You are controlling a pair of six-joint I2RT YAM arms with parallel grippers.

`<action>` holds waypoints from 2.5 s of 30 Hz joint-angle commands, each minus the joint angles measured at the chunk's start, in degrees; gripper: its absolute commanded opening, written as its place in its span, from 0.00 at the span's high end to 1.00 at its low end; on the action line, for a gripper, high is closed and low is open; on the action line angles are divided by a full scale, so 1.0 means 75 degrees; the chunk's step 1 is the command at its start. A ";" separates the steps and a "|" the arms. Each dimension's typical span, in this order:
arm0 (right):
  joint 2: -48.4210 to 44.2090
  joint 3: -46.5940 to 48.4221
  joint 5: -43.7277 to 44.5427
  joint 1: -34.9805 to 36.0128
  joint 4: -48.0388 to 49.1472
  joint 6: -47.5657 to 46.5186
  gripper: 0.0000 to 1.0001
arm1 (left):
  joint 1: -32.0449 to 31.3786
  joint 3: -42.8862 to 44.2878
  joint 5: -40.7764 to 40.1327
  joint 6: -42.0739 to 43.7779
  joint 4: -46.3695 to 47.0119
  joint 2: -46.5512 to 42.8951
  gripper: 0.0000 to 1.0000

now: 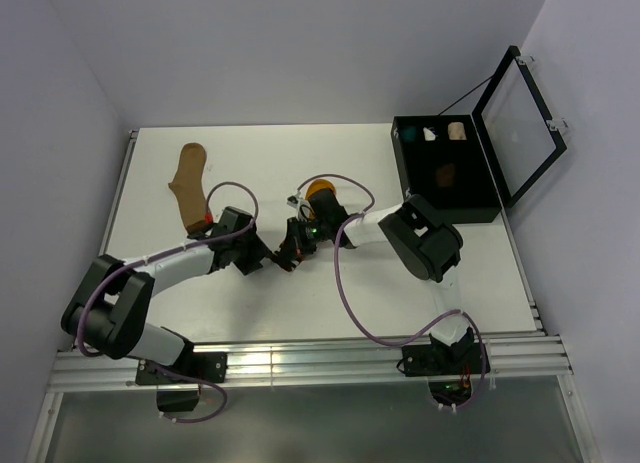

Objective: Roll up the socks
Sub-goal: Roll the sock at the center of the board.

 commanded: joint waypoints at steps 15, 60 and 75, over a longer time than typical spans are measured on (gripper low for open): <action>0.0153 0.0213 0.0513 0.0184 -0.0034 -0.0461 0.99 | -0.0050 0.0608 -0.0269 -0.0631 0.0395 0.0859 0.57; -0.1734 -0.1627 0.8047 0.3313 0.0095 -0.4059 0.52 | -0.0121 0.1675 -0.0374 -0.0350 -0.1234 0.1457 1.00; -0.2026 -0.1778 0.4423 0.2121 0.0458 -0.2725 1.00 | -0.0015 0.1195 -0.0549 -0.0210 -0.0695 0.0615 0.79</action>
